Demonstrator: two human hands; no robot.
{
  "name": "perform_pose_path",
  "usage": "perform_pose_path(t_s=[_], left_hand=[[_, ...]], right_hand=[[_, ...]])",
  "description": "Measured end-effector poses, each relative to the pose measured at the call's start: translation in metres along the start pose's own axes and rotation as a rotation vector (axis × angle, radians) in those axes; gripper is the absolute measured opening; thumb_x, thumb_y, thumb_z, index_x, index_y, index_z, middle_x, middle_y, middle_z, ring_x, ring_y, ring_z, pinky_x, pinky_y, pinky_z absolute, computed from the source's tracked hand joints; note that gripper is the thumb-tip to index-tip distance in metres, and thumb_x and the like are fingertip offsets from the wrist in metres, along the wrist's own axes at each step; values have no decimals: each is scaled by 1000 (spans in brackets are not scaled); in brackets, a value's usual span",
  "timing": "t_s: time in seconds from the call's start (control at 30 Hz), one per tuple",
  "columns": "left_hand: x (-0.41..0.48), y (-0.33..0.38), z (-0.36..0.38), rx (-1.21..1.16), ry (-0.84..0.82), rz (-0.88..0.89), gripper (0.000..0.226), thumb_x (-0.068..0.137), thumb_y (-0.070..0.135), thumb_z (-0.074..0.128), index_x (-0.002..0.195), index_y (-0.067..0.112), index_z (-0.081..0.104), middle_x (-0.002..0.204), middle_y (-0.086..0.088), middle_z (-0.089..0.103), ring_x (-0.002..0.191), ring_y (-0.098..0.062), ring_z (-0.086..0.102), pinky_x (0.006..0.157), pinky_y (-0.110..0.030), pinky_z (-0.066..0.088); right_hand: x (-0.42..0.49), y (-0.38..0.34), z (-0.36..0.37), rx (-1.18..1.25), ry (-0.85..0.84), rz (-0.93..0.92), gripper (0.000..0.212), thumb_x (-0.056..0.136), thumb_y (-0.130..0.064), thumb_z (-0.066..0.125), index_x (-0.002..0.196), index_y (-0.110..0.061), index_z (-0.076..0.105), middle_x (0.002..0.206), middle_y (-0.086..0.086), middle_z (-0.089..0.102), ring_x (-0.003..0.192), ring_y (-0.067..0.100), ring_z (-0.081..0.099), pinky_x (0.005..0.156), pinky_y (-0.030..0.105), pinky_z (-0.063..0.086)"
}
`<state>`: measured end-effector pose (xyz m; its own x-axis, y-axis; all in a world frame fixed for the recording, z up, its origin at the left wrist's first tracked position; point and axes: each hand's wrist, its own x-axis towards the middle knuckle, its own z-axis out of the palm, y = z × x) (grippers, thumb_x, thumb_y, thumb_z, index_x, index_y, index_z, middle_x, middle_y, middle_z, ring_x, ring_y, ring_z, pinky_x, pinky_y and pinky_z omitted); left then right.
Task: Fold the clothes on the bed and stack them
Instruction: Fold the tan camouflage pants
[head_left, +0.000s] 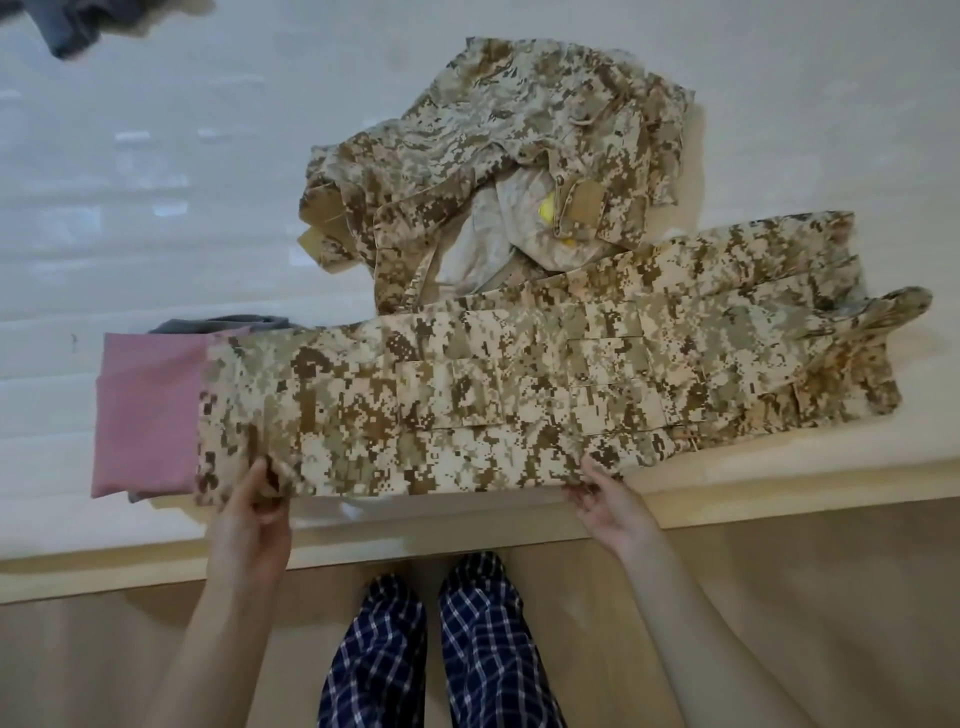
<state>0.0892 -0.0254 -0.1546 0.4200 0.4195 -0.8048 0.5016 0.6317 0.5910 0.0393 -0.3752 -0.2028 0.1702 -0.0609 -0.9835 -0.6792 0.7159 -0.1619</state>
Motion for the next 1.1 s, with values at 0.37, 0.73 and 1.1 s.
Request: perform_pose_path(t_s=[0.37, 0.73, 1.1], left_hand=[[-11, -11, 73, 1288, -262, 901, 30, 90, 16, 60, 118, 23, 56, 119, 10, 55, 119, -18, 50, 104, -43, 37], [92, -8, 151, 1858, -527, 1152, 37, 84, 33, 64, 116, 19, 52, 109, -8, 57, 99, -30, 55, 86, -45, 44], [81, 25, 105, 1784, -386, 1229, 24, 90, 41, 49, 80, 22, 59, 72, -2, 67, 63, -21, 52, 70, -38, 31]], right_hand=[[1, -121, 48, -1612, 481, -1125, 27, 92, -13, 53, 118, -8, 57, 119, 8, 59, 112, 21, 52, 100, 36, 42], [38, -254, 51, -1949, 74, -533, 17, 85, -32, 65, 100, -33, 56, 94, 2, 65, 75, 17, 66, 68, 33, 57], [-12, -274, 61, -1912, 8, -966, 11, 82, -31, 61, 76, -33, 52, 81, -12, 58, 73, 5, 55, 63, 20, 41]])
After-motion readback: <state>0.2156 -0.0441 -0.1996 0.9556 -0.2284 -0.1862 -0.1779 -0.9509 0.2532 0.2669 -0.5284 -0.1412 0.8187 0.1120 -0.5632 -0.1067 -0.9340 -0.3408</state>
